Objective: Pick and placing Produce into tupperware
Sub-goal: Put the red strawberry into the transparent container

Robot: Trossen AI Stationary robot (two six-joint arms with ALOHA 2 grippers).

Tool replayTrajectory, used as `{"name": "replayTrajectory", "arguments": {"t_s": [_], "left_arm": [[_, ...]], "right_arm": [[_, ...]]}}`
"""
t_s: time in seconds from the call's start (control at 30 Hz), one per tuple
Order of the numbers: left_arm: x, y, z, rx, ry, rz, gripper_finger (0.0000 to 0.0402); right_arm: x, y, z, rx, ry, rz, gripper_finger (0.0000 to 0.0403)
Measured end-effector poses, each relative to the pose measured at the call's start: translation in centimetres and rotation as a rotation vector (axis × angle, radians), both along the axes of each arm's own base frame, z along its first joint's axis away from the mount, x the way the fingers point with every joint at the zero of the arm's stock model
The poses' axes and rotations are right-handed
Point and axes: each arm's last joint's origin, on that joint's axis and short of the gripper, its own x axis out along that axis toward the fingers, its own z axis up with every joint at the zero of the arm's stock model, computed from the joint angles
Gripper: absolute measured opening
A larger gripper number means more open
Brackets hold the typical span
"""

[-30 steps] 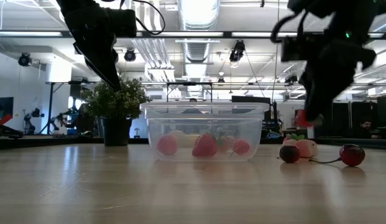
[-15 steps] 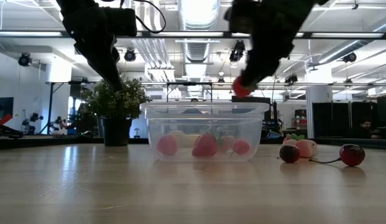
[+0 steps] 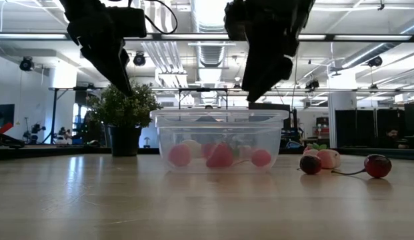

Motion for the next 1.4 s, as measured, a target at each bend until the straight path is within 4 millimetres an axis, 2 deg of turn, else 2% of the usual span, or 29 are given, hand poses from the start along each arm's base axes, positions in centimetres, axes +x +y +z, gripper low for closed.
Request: {"name": "replayTrajectory", "arguments": {"t_s": [0.17,0.33,0.53,0.63,0.73,0.93,1.2,1.4], "left_arm": [[0.0,0.0,0.0,0.039,0.017,-0.068,0.0223],[0.0,0.0,0.0,0.068,0.028,-0.119,0.0223],[0.6,0.4,0.0,0.158,0.001,-0.201,0.0223],[1.6,1.8,-0.6,0.210,-0.043,-0.251,0.0223],[2.8,4.3,-1.8,0.184,-0.098,-0.235,0.0223],[3.6,9.2,-4.9,0.076,-0.039,-0.161,0.0223],[5.2,11.1,-7.5,0.100,-0.006,-0.222,0.0223],[6.2,11.7,-9.0,0.085,0.035,-0.212,0.0223]], "right_arm": [[-1.8,1.2,2.0,-0.047,0.056,-0.052,0.0257],[-4.2,3.5,1.1,-0.046,0.184,-0.086,0.0254],[-5.4,5.5,0.2,-0.025,0.178,-0.223,0.0244],[-5.6,5.7,0.3,-0.027,0.161,-0.274,0.0243],[-5.9,5.7,0.5,-0.027,0.170,-0.300,0.0243],[-7.4,5.8,2.0,-0.049,0.137,-0.357,0.0242],[-10.0,5.4,3.4,-0.109,0.130,-0.444,0.0242],[-10.6,5.1,3.3,-0.112,0.108,-0.482,0.0244]]}}
